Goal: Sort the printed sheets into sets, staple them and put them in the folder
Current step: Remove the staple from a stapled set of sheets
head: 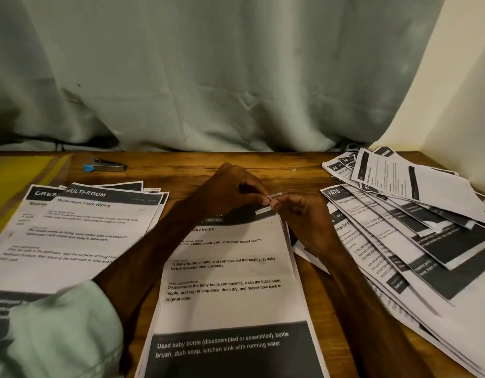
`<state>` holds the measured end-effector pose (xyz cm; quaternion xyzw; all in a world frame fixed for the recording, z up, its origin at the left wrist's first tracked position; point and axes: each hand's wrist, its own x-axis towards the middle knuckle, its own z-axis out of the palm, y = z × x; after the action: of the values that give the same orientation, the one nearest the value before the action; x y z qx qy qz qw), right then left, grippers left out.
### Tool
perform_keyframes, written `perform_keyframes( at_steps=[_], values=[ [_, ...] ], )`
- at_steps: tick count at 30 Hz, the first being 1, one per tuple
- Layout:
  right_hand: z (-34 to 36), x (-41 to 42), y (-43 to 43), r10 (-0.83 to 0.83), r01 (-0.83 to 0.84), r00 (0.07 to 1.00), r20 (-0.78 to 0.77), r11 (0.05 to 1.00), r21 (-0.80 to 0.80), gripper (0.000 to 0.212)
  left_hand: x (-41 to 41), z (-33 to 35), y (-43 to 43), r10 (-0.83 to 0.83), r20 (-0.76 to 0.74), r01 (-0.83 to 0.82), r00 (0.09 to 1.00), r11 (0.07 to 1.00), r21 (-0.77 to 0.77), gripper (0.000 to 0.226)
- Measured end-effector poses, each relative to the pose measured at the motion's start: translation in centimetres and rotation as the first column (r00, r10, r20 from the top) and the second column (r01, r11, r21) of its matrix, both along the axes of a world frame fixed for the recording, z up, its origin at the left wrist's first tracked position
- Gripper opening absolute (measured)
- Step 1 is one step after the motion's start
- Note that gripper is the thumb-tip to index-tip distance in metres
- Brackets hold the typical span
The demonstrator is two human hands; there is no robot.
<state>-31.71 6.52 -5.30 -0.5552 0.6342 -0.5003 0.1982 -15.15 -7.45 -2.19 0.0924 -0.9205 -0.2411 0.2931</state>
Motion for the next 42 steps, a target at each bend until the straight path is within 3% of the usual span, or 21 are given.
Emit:
perform_keyframes(
  at_steps=[4, 9, 20, 26, 32, 36, 42],
  values=[
    [0.4, -0.2, 0.4, -0.012, 0.013, 0.995, 0.099, 1.000, -0.009, 0.016, 0.4, 0.1, -0.4, 0.024, 0.003, -0.024, 1.000, 1.000, -0.004, 0.016],
    [0.4, 0.0, 0.1, -0.168, 0.155, 0.976, 0.136, 0.983, 0.099, 0.051, 1.2, 0.6, -0.8, -0.042, 0.068, 0.040, 0.997, 0.998, 0.040, 0.017],
    [0.5, -0.1, 0.5, -0.291, 0.279, 0.886, 0.360, 0.956, 0.088, 0.042, 1.3, 1.1, -1.0, -0.073, 0.068, 0.069, 0.995, 0.996, 0.049, 0.021],
    [0.7, -0.3, 0.8, -0.288, 0.289, 0.858, 0.426, 0.955, 0.063, 0.033, 2.9, 2.9, -2.3, -0.130, 0.166, 0.087, 0.977, 0.966, 0.243, 0.019],
    [1.5, 0.9, 1.0, -0.162, 0.199, 0.915, 0.369, 0.978, -0.066, 0.020, 2.0, 2.0, -1.8, -0.115, 0.082, 0.100, 0.990, 0.982, 0.160, 0.019],
    [1.6, 1.4, 1.0, -0.095, 0.114, 0.979, 0.180, 0.989, -0.093, 0.013, 1.4, 1.4, -1.2, -0.086, -0.020, 0.087, 0.996, 0.995, 0.054, 0.019],
    [1.7, 1.3, 0.9, -0.055, 0.053, 0.998, -0.022, 0.993, -0.103, 0.016, 1.2, 0.8, -0.9, -0.020, -0.089, 0.020, 0.996, 1.000, -0.001, 0.019]
  ],
)
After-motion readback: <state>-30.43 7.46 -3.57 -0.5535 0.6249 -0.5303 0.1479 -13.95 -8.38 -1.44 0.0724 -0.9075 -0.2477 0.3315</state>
